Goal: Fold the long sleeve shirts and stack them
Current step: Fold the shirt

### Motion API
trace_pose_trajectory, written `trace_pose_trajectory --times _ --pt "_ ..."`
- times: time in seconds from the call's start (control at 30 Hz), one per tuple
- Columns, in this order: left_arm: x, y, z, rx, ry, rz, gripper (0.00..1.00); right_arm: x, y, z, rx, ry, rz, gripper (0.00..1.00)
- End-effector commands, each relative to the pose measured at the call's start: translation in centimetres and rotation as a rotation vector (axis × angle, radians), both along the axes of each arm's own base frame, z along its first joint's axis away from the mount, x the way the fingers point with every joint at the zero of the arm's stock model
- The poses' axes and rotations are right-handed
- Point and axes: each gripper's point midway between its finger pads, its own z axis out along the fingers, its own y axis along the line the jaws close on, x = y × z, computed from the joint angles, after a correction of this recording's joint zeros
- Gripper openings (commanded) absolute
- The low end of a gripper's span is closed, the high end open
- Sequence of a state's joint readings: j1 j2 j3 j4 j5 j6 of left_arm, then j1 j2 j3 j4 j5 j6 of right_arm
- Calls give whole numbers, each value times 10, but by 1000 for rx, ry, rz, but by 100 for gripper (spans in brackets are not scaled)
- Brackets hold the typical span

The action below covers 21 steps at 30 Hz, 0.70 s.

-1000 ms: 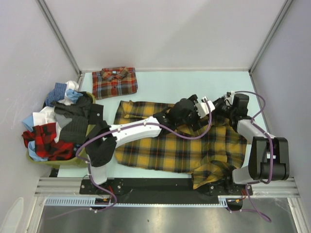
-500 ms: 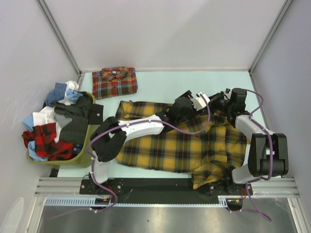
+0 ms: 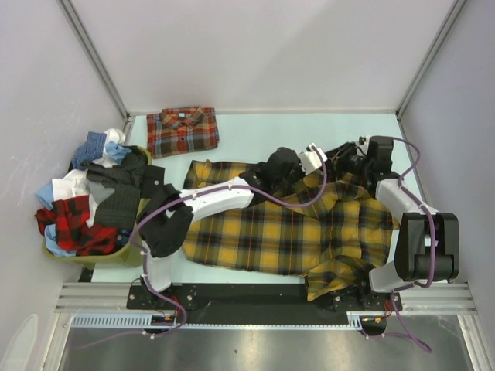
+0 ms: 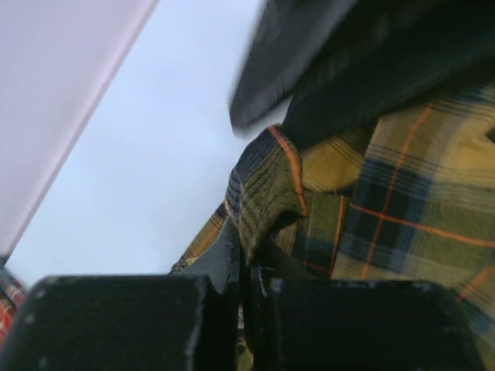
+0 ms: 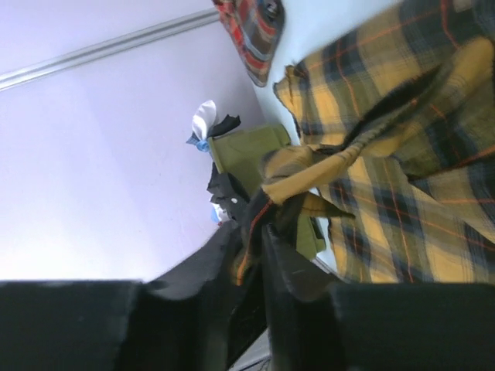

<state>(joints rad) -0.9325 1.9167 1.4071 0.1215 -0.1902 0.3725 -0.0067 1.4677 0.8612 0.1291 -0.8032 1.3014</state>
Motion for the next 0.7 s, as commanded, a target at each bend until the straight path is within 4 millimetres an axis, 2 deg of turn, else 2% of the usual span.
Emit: trace_pose_trajectory --times 0.0,0.03,0.07,0.1,0.13,0.17,0.2,0.23,0.27,0.3,0.33,0.4,0.43,0.5,0.53,0.57,0.63,0.67 --pt "-16 11 72 -97 64 -134 0 5 -23 50 -101 -295 109 44" --pt "-26 18 85 -101 77 -154 0 -4 -29 41 -125 -257 147 51" --pt "-33 20 92 -107 85 -182 0 -7 -37 52 -203 -387 220 53" --pt "-45 18 97 -118 111 -238 0 -8 -58 53 -252 -431 219 55" --pt "-56 22 98 -119 158 -252 0 -17 -65 51 -268 -416 240 59" --pt "-65 23 114 -149 167 -274 0 -17 -75 60 -312 -466 242 61" --pt "-71 26 119 -165 190 -274 0 -18 -86 63 -413 -573 268 64" --pt "-77 28 121 -201 245 -247 0 -26 -95 62 -440 -560 273 67" --pt "-81 30 130 -233 265 -235 0 -25 -102 60 -540 -589 281 67" --pt "-84 31 133 -252 289 -220 0 -23 -107 69 -638 -682 308 67" --pt "-86 33 134 -297 353 -172 0 -27 -105 81 -689 -742 312 67" --pt "-85 36 140 -354 404 -93 0 -27 -102 89 -752 -800 295 66" --pt "-81 40 139 -408 465 0 0 -35 -96 104 -781 -862 293 63" --pt "-75 43 135 -463 538 113 0 -49 -75 111 -791 -927 337 63" --pt "-82 41 131 -502 641 138 0 -56 -69 103 -808 -958 365 64" --pt "-82 41 130 -528 681 159 0 -70 -60 112 -838 -1028 375 64" --pt "-77 46 131 -613 728 242 0 -81 -54 100 -865 -1091 397 64" --pt "-76 47 125 -623 744 275 0 -94 -44 107 -874 -1158 401 65"
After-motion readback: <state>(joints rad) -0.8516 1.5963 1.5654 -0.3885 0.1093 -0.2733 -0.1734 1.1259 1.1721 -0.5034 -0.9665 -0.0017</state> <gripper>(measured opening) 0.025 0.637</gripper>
